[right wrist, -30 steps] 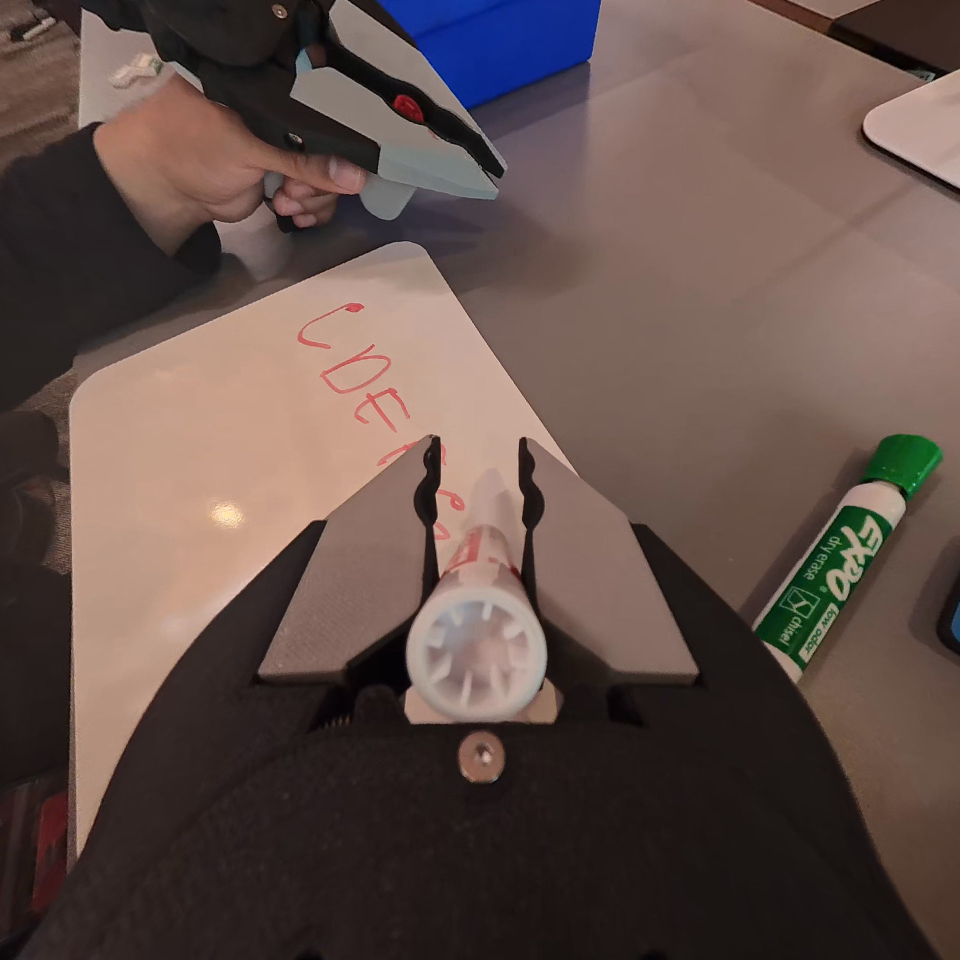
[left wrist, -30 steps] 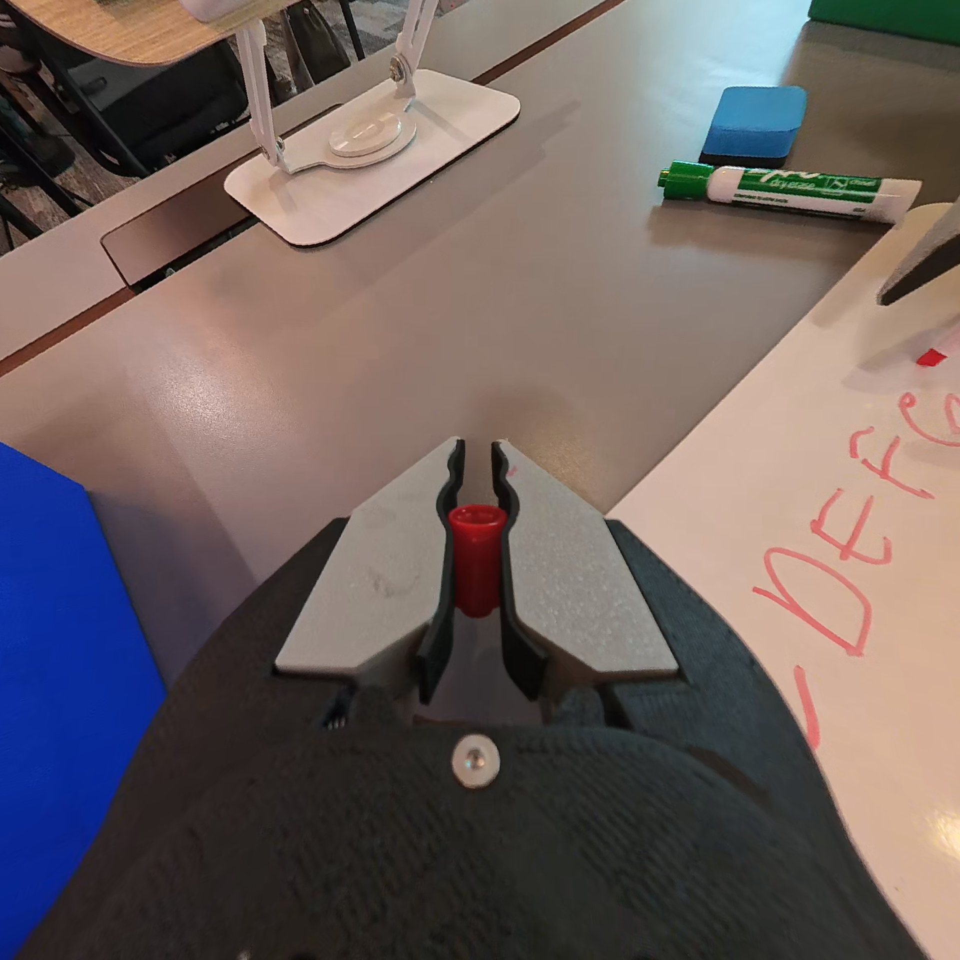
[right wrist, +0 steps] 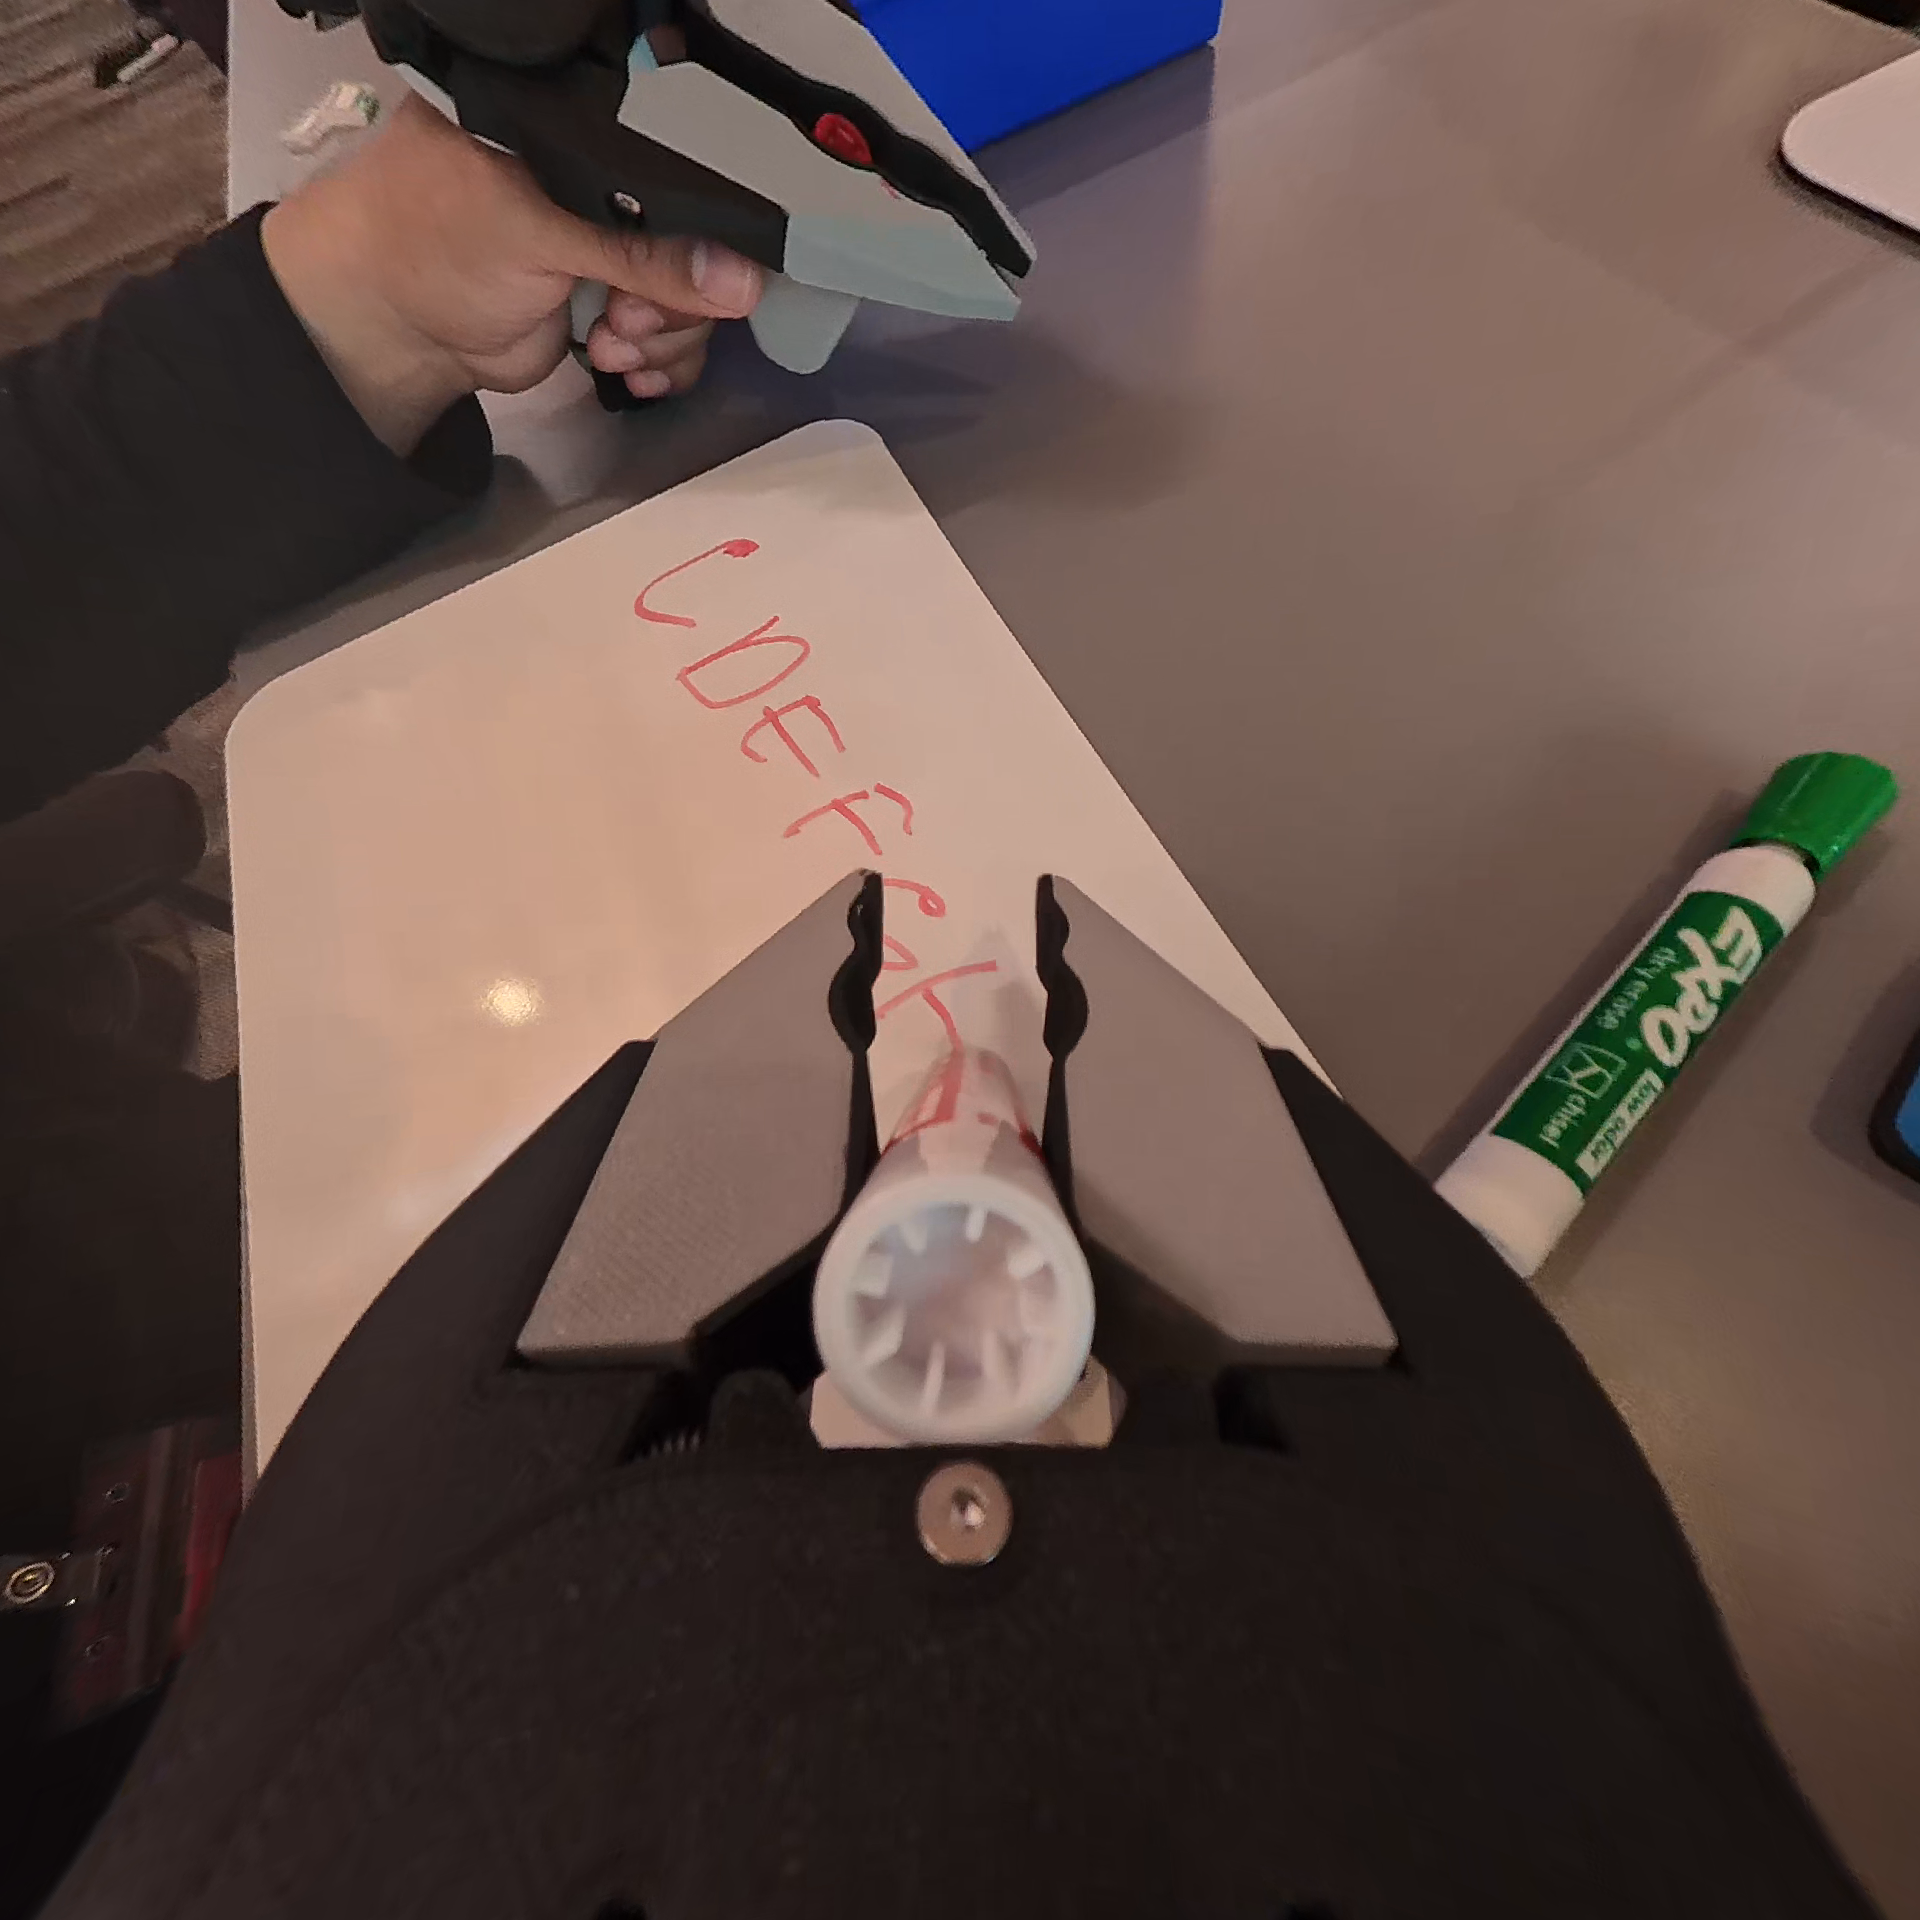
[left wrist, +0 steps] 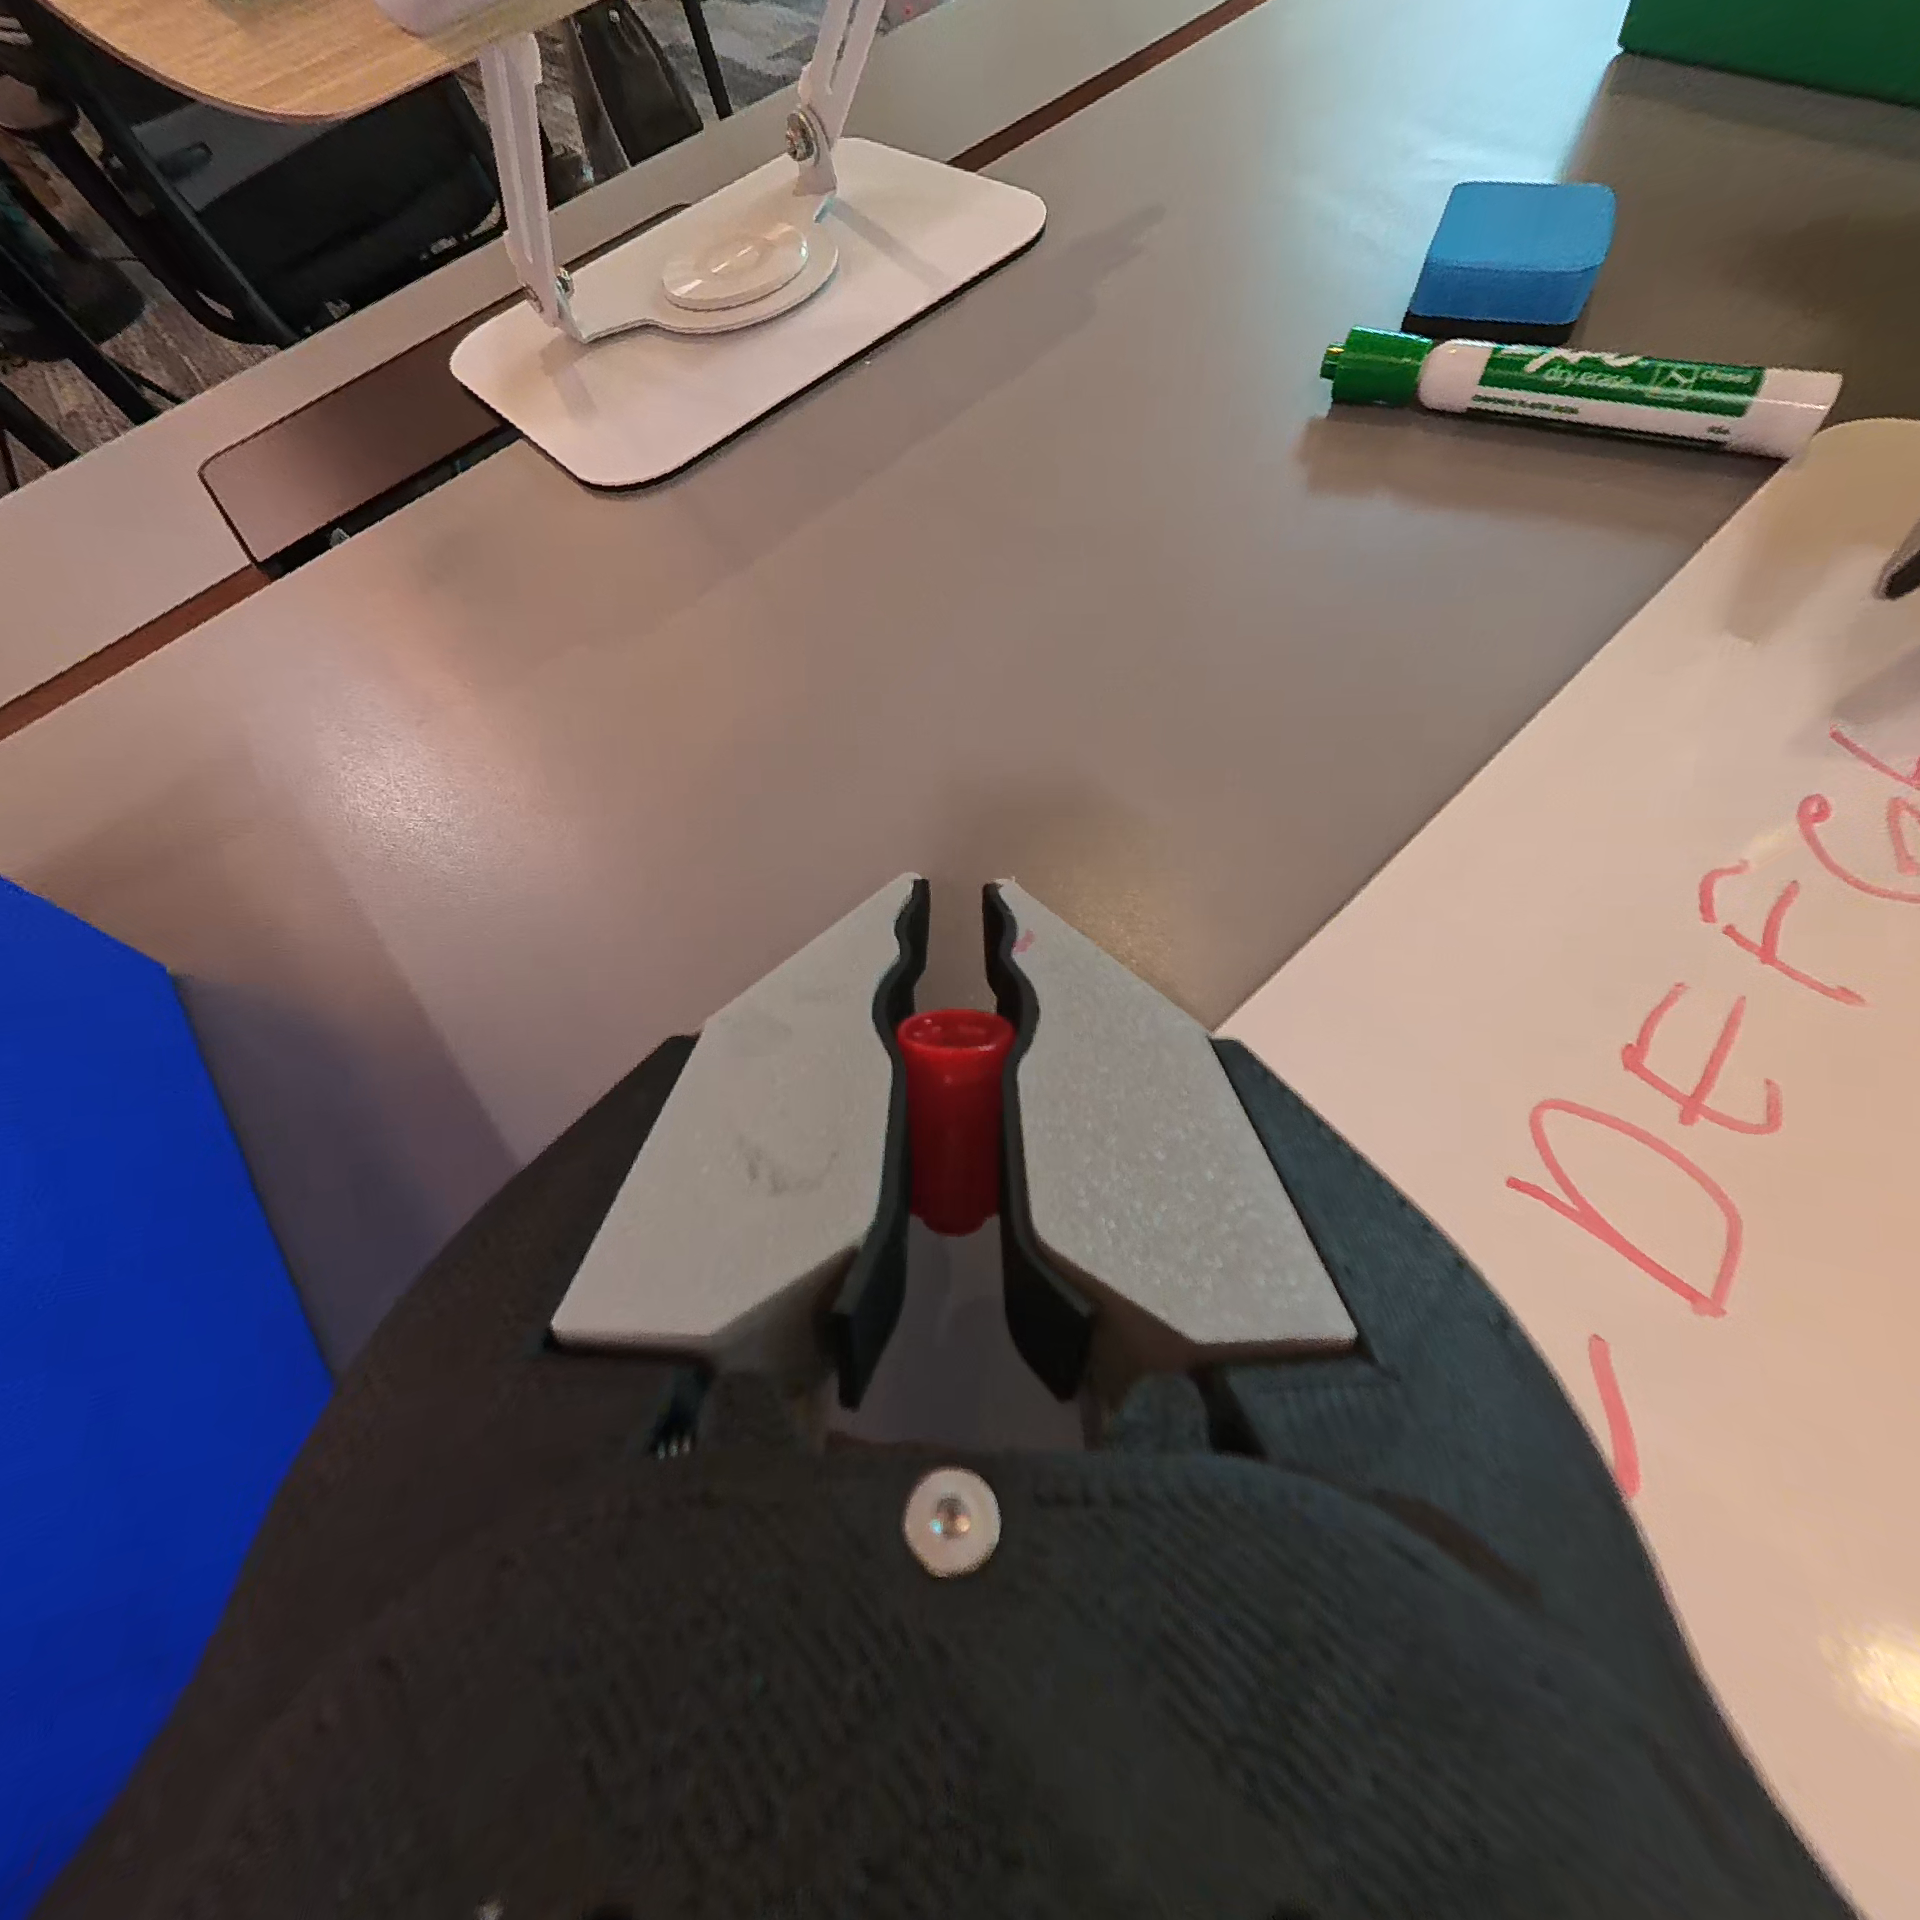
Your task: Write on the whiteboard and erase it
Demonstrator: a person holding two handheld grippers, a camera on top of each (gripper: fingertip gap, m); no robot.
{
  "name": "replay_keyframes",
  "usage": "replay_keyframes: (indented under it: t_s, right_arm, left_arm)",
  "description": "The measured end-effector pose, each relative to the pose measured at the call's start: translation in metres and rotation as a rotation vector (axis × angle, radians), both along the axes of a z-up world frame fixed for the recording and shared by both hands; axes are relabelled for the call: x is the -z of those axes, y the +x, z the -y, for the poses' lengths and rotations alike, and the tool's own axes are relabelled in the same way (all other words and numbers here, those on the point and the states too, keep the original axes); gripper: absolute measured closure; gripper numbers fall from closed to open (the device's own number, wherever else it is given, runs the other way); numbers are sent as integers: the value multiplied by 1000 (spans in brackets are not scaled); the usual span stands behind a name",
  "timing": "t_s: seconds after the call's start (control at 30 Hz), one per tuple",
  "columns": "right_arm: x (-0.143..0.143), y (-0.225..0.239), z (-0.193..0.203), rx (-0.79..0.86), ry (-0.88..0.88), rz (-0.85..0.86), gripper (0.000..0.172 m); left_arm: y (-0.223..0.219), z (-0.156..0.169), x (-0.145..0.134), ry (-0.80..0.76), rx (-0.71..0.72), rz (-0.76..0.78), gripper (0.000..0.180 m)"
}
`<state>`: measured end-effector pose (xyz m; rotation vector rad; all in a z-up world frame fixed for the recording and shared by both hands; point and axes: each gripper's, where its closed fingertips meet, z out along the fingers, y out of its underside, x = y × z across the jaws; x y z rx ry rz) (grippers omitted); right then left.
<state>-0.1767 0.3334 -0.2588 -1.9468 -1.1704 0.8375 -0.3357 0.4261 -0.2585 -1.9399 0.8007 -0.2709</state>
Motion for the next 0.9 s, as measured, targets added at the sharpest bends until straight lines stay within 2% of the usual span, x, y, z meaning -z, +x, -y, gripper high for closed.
replay_keyframes:
  t_s: [0.17,0.4,0.53,0.73,0.8,0.9]
  right_arm:
    - [-20,0,-4,25,18,-112,143]
    - [-3,4,-13,72,49,3,143]
    - [0,1,-6,33,24,6,143]
    - [0,-3,21,-116,-104,-48,143]
    - [-6,0,15,-84,-99,-84,143]
    - [-31,5,4,-28,-94,-232,143]
  left_arm:
    - [1,1,0,3,4,-6,172]
    - [1,1,1,5,6,-18,172]
    - [3,2,1,9,16,-27,172]
    - [4,4,1,11,28,-28,172]
    - [5,4,1,11,33,-27,172]
    - [6,5,2,14,37,-36,172]
